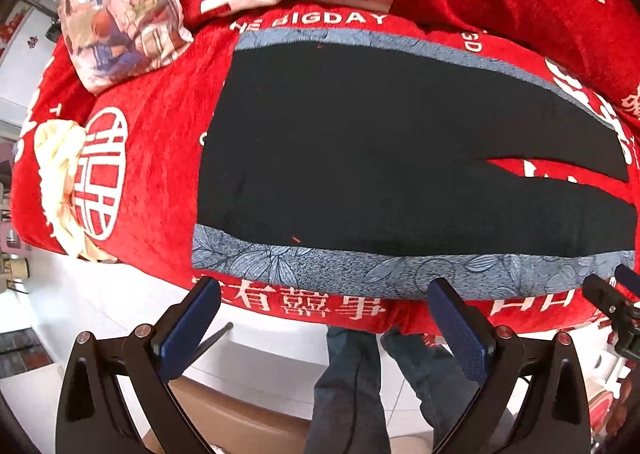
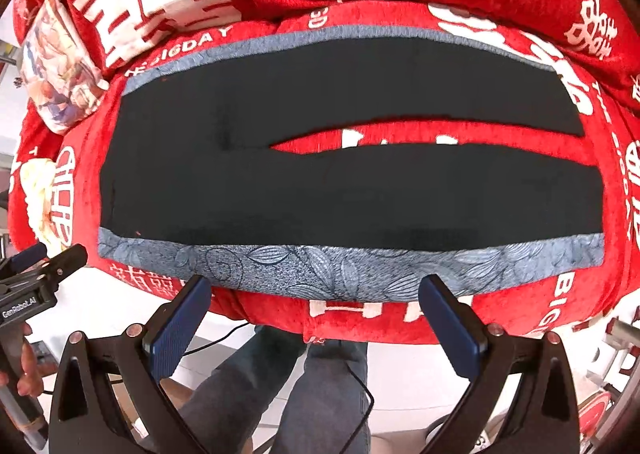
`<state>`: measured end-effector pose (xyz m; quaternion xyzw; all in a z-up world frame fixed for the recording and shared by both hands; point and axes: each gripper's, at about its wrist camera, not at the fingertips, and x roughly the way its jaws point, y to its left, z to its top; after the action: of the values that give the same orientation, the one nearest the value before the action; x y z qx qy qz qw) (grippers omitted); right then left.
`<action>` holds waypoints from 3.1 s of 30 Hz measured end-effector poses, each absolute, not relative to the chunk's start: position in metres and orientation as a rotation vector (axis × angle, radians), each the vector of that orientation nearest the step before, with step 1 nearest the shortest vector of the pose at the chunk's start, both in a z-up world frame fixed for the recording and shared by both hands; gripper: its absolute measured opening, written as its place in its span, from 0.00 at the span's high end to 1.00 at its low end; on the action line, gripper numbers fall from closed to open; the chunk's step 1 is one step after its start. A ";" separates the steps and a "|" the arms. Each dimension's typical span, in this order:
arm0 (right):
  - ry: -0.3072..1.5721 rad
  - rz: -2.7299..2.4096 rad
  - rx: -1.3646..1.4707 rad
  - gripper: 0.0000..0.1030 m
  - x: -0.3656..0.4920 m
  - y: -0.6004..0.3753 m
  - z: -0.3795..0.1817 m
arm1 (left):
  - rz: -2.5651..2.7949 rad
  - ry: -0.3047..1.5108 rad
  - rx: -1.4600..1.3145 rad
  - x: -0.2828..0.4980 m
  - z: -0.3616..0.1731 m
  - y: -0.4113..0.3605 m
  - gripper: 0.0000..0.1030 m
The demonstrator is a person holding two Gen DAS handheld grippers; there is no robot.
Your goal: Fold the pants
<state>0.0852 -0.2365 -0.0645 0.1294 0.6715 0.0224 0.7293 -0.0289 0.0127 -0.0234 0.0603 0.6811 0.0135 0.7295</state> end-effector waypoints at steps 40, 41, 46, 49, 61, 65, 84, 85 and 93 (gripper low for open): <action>1.415 0.133 0.557 0.00 0.095 -0.179 -0.151 | -0.022 1.513 0.087 -0.015 -0.135 0.074 0.00; 1.418 0.145 0.561 0.00 0.095 -0.177 -0.152 | -0.031 1.518 0.066 -0.016 -0.135 0.079 0.00; 1.475 0.272 0.614 0.00 0.091 -0.163 -0.161 | -0.036 1.501 -0.010 -0.020 -0.134 0.106 0.00; 1.497 0.293 0.626 0.00 0.087 -0.156 -0.167 | -0.031 1.496 -0.068 -0.026 -0.136 0.124 0.00; 1.560 0.362 1.001 0.19 0.055 -0.159 -0.234 | -0.126 1.477 -0.467 -0.057 -0.178 0.176 0.00; 1.539 0.363 1.103 0.19 0.052 -0.163 -0.248 | -0.117 1.454 -0.512 -0.052 -0.180 0.172 0.00; 1.371 0.266 1.388 0.86 0.058 -0.192 -0.249 | -0.051 1.457 -0.590 -0.038 -0.176 0.180 0.35; 1.384 0.246 1.373 0.93 0.058 -0.194 -0.247 | -0.040 1.463 -0.574 -0.040 -0.175 0.182 0.48; 1.379 0.392 1.172 0.93 0.098 -0.202 -0.192 | -0.038 1.426 -0.532 -0.030 -0.134 0.176 0.69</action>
<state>0.0982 -0.2017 -0.1923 0.5056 0.5953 0.1691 0.6011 -0.0298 0.1755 -0.1339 -0.2410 0.6462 -0.0171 0.7239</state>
